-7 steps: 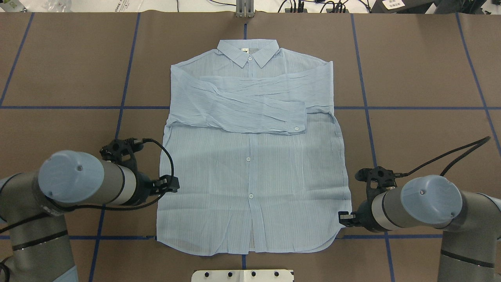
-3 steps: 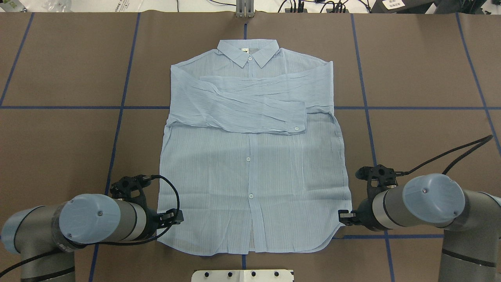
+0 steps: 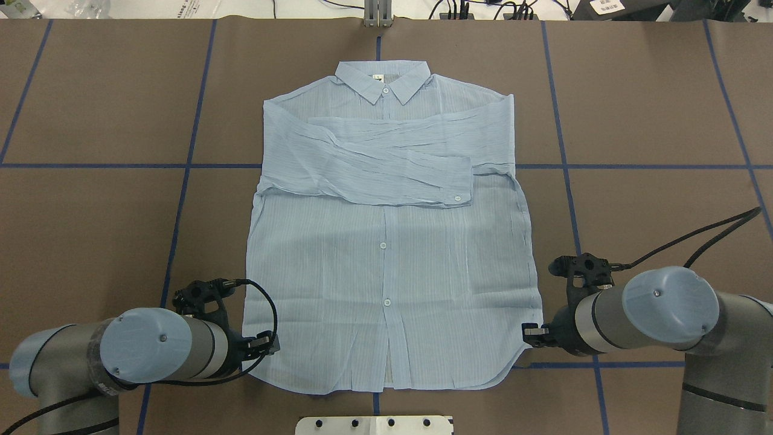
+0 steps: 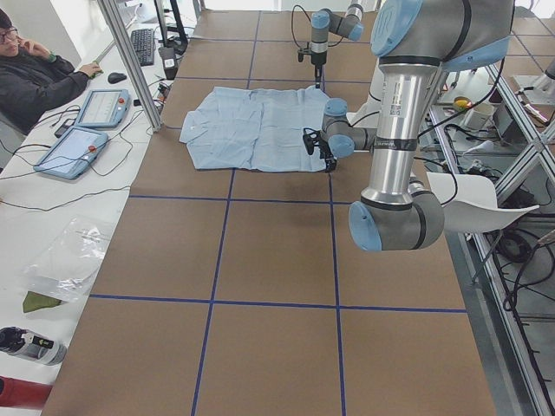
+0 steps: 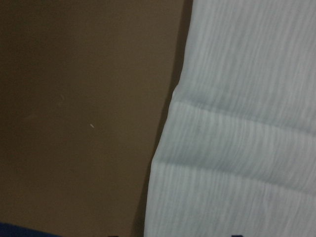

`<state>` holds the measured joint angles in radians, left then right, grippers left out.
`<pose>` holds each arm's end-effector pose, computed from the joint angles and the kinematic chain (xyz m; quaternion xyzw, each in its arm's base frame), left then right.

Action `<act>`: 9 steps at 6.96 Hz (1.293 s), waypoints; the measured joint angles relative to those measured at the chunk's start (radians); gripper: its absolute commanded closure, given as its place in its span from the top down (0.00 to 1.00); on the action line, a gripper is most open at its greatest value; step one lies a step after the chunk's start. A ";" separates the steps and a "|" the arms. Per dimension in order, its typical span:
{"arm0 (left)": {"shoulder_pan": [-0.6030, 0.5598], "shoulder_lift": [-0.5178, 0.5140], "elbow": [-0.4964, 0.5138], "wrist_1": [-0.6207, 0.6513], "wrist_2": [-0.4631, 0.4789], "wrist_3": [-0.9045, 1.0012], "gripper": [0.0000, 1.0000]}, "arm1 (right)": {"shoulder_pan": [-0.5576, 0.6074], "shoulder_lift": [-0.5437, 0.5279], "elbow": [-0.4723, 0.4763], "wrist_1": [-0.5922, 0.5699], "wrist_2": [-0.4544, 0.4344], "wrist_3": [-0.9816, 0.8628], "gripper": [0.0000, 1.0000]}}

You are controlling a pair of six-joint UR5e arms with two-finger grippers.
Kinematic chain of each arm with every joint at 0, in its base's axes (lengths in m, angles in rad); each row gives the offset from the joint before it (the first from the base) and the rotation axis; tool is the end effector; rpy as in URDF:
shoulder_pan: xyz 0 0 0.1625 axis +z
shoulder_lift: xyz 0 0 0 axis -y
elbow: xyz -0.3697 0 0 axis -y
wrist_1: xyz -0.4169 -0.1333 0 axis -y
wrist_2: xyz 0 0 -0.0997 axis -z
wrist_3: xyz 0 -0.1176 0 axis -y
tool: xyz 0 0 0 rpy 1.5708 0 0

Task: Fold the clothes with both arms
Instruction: 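Grasp both hem corners with the left and right grippers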

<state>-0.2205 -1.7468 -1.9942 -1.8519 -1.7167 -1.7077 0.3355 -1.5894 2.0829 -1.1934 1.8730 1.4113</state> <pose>0.5231 -0.2363 0.2885 -0.0481 0.4274 -0.1298 0.8934 -0.4496 -0.2609 0.3307 -0.0302 -0.4377 0.0155 0.8985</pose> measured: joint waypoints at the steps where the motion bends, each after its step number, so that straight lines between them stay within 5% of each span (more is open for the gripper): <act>1: 0.003 0.001 0.000 0.002 0.000 -0.001 0.62 | 0.001 0.000 0.000 0.000 0.001 0.000 0.00; 8: 0.004 0.006 -0.010 0.008 0.000 -0.003 0.24 | 0.027 -0.001 0.002 0.000 0.020 -0.001 0.00; 9: 0.004 0.007 -0.011 0.008 0.000 -0.003 0.09 | 0.027 -0.001 0.002 0.000 0.021 -0.001 0.00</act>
<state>-0.2163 -1.7401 -2.0055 -1.8438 -1.7165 -1.7104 0.3628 -1.5907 2.0847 -1.1937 1.8939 1.4099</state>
